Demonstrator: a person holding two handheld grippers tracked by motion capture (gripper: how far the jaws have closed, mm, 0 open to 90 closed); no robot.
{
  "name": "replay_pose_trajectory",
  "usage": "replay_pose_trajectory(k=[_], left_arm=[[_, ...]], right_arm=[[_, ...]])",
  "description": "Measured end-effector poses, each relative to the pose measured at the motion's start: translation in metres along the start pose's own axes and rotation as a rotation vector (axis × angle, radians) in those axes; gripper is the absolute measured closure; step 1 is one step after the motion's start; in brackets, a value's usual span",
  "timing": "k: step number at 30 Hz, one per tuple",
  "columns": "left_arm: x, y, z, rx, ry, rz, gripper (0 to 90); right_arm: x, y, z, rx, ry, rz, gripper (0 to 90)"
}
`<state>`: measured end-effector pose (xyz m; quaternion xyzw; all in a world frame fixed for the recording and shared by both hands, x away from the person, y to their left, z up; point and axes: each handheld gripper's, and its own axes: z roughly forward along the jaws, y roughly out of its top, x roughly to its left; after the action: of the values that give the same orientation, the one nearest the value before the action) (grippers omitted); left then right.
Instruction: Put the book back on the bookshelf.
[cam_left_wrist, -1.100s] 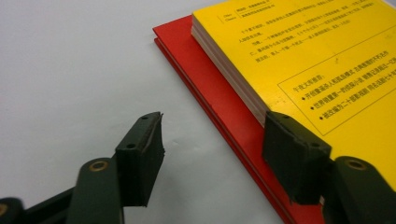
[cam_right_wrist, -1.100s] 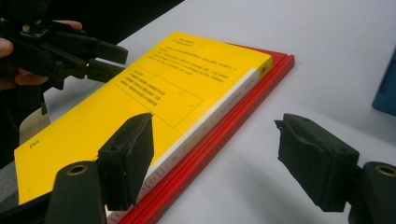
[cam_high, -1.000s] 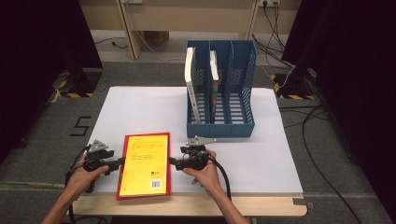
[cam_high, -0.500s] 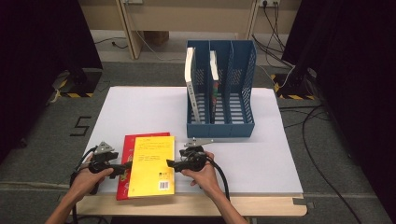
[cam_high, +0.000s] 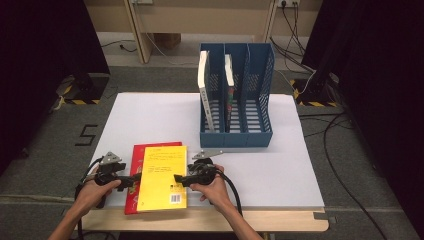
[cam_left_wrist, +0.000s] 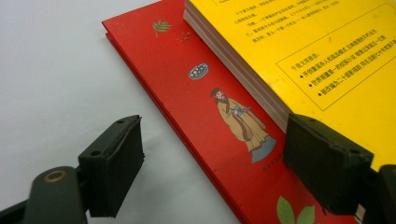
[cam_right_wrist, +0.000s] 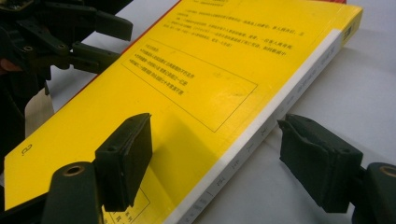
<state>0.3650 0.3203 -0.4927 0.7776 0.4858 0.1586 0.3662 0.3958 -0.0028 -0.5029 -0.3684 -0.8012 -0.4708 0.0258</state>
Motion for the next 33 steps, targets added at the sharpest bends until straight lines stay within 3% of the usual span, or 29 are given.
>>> replay_pose_trajectory(k=[8,14,16,23,26,29,33], left_arm=[[0.0012,-0.0002,0.0005,-0.001,-0.001,-0.008,18.2],[0.0027,-0.0003,0.0011,0.012,-0.02,-0.039,18.7],[0.0027,-0.0004,0.0012,0.013,-0.022,-0.047,18.7],[0.0015,-0.0002,0.001,0.012,-0.024,-0.044,20.7],[0.003,-0.0002,0.0016,0.014,-0.029,-0.048,19.7],[0.0009,-0.0011,0.001,0.009,-0.018,-0.05,19.7],[0.001,-0.0014,0.0013,0.007,-0.022,-0.058,20.8]], right_arm=[[0.0031,-0.0002,0.005,-0.02,0.014,0.068,17.5],[-0.0013,-0.0024,0.0054,-0.073,0.027,0.159,24.4],[-0.0018,-0.0025,0.005,-0.073,0.027,0.167,25.1],[-0.003,-0.0067,0.005,-0.124,0.034,0.253,29.6],[-0.003,-0.0068,0.0048,-0.125,0.037,0.256,29.6],[0.0029,-0.007,0.0044,-0.109,0.009,0.238,28.7],[0.0014,-0.0087,0.0041,-0.129,0.031,0.295,28.8]])
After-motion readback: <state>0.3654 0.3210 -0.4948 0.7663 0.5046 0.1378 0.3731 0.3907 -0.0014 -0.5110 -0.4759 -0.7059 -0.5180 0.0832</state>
